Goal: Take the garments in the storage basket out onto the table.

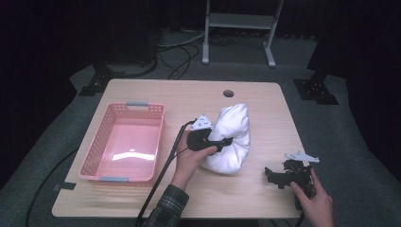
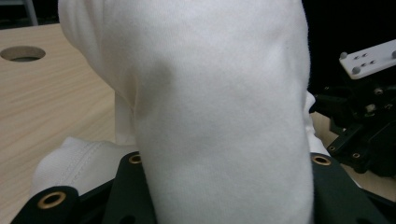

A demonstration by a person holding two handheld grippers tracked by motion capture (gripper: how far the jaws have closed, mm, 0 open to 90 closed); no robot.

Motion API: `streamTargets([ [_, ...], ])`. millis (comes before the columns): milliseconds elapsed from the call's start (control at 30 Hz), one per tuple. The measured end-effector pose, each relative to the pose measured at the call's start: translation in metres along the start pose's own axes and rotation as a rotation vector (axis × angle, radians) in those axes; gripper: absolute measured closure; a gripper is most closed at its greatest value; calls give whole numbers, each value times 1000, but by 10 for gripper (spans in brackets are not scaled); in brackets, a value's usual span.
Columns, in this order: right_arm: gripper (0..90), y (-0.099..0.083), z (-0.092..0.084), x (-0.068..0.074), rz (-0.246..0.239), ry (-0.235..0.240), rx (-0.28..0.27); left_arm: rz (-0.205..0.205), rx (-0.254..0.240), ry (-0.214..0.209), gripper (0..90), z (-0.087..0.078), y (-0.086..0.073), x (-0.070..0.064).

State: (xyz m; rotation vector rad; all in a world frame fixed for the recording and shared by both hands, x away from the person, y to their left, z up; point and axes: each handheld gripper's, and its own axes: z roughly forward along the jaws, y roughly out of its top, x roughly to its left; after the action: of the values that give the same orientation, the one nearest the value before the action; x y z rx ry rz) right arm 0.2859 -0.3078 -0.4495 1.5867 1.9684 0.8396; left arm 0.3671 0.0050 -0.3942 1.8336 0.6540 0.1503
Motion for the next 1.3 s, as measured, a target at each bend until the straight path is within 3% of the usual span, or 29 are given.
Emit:
streamTargets([
  [400,0,0,0,0,0,0,1,8,138,54,561,17,-11,0],
  [1300,0,0,0,0,-1,-1,1,45,347,134,540,41,-7,-5],
])
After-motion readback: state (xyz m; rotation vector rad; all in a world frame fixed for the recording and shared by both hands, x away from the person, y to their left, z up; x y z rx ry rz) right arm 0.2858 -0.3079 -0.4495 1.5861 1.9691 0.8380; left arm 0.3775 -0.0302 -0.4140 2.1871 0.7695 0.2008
